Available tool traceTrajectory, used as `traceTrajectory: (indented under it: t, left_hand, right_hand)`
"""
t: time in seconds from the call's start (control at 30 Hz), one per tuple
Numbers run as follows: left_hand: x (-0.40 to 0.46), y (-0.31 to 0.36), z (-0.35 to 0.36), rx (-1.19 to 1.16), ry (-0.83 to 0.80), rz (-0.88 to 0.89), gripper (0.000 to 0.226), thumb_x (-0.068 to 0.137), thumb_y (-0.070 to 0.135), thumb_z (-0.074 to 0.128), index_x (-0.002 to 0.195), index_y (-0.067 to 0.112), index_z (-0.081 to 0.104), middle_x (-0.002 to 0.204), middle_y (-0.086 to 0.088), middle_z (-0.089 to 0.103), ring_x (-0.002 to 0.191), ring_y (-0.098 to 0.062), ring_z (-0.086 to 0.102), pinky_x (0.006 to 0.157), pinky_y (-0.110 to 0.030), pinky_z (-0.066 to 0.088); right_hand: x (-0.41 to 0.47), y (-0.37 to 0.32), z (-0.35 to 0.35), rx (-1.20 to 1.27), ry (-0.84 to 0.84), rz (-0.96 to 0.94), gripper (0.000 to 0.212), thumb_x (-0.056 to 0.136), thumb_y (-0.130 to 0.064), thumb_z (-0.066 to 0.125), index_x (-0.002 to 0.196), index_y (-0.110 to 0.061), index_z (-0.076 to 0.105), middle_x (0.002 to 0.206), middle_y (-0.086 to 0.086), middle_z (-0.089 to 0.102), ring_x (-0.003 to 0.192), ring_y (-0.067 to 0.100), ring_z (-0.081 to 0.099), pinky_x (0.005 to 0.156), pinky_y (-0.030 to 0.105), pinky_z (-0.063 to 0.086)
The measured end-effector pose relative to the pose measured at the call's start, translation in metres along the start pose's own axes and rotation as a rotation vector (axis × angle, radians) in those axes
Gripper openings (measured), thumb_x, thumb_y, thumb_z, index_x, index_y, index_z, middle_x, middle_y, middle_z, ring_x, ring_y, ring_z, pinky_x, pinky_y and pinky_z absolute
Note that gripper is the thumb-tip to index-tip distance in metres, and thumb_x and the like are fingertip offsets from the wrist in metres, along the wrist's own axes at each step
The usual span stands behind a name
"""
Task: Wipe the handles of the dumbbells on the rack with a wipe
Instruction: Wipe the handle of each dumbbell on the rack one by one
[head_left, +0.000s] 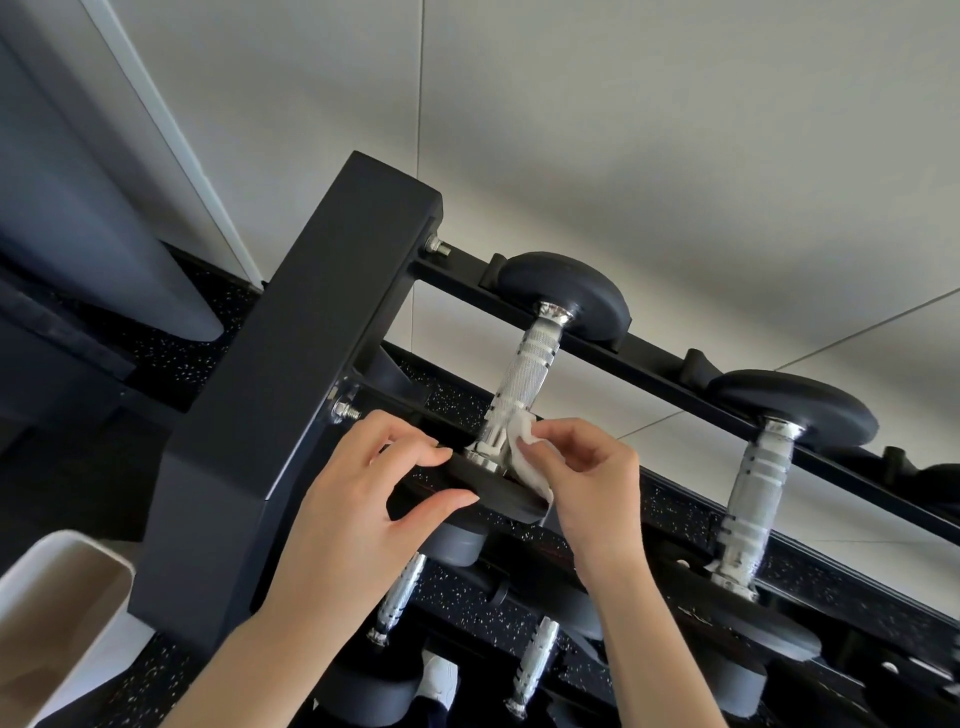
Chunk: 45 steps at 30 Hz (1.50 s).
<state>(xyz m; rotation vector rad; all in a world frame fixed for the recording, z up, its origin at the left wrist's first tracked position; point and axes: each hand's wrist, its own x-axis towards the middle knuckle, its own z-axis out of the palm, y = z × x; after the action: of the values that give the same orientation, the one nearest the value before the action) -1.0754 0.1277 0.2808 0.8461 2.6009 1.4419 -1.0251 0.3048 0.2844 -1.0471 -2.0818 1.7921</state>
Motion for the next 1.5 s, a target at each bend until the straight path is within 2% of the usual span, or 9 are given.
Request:
traceTrajectory:
  t: [0.17, 0.3, 0.43, 0.57, 0.87, 1.0, 1.17, 1.33, 1.5]
  left_hand:
    - [-0.001, 0.001, 0.000, 0.009, 0.009, 0.002, 0.032, 0.079, 0.047, 0.065, 0.091, 0.017, 0.069, 0.099, 0.012, 0.057, 0.093, -0.009, 0.061, 0.076, -0.024, 0.049]
    - [-0.002, -0.001, 0.002, 0.010, 0.012, 0.002, 0.032, 0.079, 0.047, 0.064, 0.092, 0.018, 0.069, 0.100, 0.013, 0.056, 0.094, -0.009, 0.061, 0.075, -0.024, 0.050]
    - [-0.002, -0.002, 0.003, 0.019, 0.016, 0.001, 0.032, 0.079, 0.048, 0.064, 0.092, 0.019, 0.068, 0.100, 0.013, 0.056, 0.093, -0.009, 0.061, 0.073, -0.028, 0.051]
    - [-0.002, -0.001, 0.003, 0.037, 0.017, 0.016, 0.030, 0.079, 0.047, 0.064, 0.091, 0.019, 0.067, 0.099, 0.013, 0.056, 0.091, -0.007, 0.060, 0.073, -0.025, 0.050]
    - [-0.003, 0.000, 0.005, 0.042, 0.030, 0.000, 0.030, 0.078, 0.047, 0.064, 0.089, 0.020, 0.066, 0.100, 0.013, 0.055, 0.093, -0.004, 0.057, 0.078, -0.018, 0.046]
    - [-0.003, 0.000, 0.005, 0.046, 0.029, 0.002, 0.032, 0.078, 0.048, 0.064, 0.091, 0.018, 0.067, 0.100, 0.011, 0.057, 0.094, -0.005, 0.057, 0.079, -0.016, 0.045]
    - [-0.004, 0.001, 0.004, 0.024, 0.013, -0.018, 0.033, 0.079, 0.049, 0.064, 0.092, 0.019, 0.067, 0.101, 0.013, 0.055, 0.097, -0.007, 0.057, 0.079, -0.020, 0.046]
    - [-0.003, 0.003, 0.004, 0.014, 0.023, -0.011, 0.033, 0.078, 0.047, 0.064, 0.092, 0.017, 0.067, 0.100, 0.012, 0.055, 0.097, -0.007, 0.057, 0.079, -0.019, 0.046]
    - [-0.003, 0.001, 0.004, 0.016, 0.014, 0.009, 0.033, 0.080, 0.046, 0.064, 0.093, 0.017, 0.066, 0.100, 0.012, 0.054, 0.097, -0.005, 0.057, 0.081, -0.018, 0.046]
  right_hand:
    - [0.014, -0.003, 0.008, 0.143, 0.115, 0.013, 0.011, 0.080, -0.007, 0.070, 0.076, -0.017, 0.072, 0.078, 0.005, 0.072, 0.071, 0.019, 0.066, 0.076, 0.042, 0.054]
    - [0.029, -0.008, 0.013, 0.228, 0.169, -0.003, 0.012, 0.082, -0.011, 0.069, 0.077, -0.021, 0.072, 0.083, 0.007, 0.072, 0.074, 0.023, 0.061, 0.079, 0.048, 0.053]
    - [0.047, -0.016, 0.017, 0.358, 0.211, 0.010, 0.014, 0.084, -0.008, 0.067, 0.077, -0.020, 0.070, 0.084, 0.008, 0.071, 0.074, 0.020, 0.061, 0.080, 0.046, 0.052]
    - [0.057, -0.022, 0.019, 0.515, 0.192, 0.051, 0.010, 0.088, -0.006, 0.060, 0.083, -0.014, 0.062, 0.078, 0.006, 0.069, 0.069, 0.017, 0.061, 0.070, 0.039, 0.052]
    - [0.065, -0.007, 0.020, 0.789, -0.074, 0.131, 0.009, 0.099, -0.012, 0.041, 0.100, -0.009, 0.049, 0.083, 0.006, 0.066, 0.071, 0.016, 0.064, 0.069, 0.031, 0.056]
    - [0.050, 0.004, 0.019, 0.772, -0.163, 0.161, 0.015, 0.100, -0.012, 0.038, 0.110, -0.008, 0.047, 0.082, 0.005, 0.066, 0.069, 0.014, 0.063, 0.064, 0.027, 0.056]
    - [0.036, 0.012, 0.013, 0.665, -0.248, 0.160, 0.011, 0.099, -0.012, 0.039, 0.103, -0.010, 0.049, 0.077, 0.007, 0.068, 0.063, 0.018, 0.064, 0.057, 0.032, 0.055]
    - [0.022, 0.015, 0.004, 0.420, -0.296, 0.166, 0.015, 0.100, -0.018, 0.042, 0.109, -0.008, 0.047, 0.084, 0.019, 0.068, 0.074, 0.033, 0.055, 0.068, 0.041, 0.048]
    - [0.012, 0.010, -0.001, 0.183, -0.283, 0.093, 0.009, 0.097, -0.018, 0.048, 0.102, -0.012, 0.051, 0.088, 0.024, 0.069, 0.074, 0.033, 0.058, 0.073, 0.050, 0.045]
